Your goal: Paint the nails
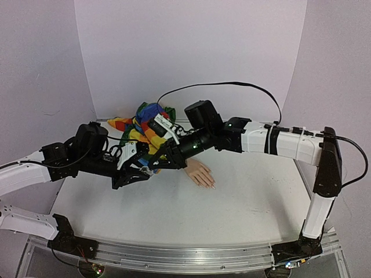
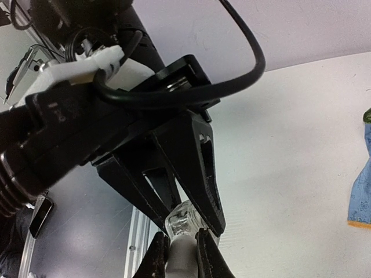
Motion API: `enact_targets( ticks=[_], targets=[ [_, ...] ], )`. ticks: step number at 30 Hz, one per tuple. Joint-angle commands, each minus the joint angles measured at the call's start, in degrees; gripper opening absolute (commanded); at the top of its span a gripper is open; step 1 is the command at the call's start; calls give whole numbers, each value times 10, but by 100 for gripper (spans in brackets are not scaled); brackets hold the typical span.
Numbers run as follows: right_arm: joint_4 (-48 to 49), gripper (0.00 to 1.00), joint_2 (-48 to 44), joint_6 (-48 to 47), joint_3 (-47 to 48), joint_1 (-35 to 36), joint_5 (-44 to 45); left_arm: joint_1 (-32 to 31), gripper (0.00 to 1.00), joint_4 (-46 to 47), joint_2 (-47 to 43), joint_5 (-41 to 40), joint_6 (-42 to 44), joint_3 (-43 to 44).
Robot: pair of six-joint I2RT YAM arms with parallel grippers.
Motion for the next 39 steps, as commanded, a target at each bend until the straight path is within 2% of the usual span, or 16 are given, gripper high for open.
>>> enact_targets(
  ticks=[1,10,18,23,27,29,33,39],
  targets=[
    [5,0,46,47,46,6,69,-7,0,133,-38,-91,-11,1],
    [31,0,141,205,153,51,134,-8,0,172,-57,-186,-7,-22],
    [128,0,181,497,153,83,300,-8,0,187,-60,-232,-8,-30],
    [134,0,218,553,200,105,355,-8,0,187,-54,-231,-8,-30],
    [139,0,191,550,169,105,395,-8,0,187,-53,-231,-8,-32],
    [139,4,174,531,156,105,406,-8,0,187,-51,-232,-8,-30],
    [141,21,122,473,114,104,434,-7,0,186,-47,-252,-22,-27],
    [146,56,-4,411,-8,91,515,-7,0,183,-39,-292,-31,-24]
  ],
)
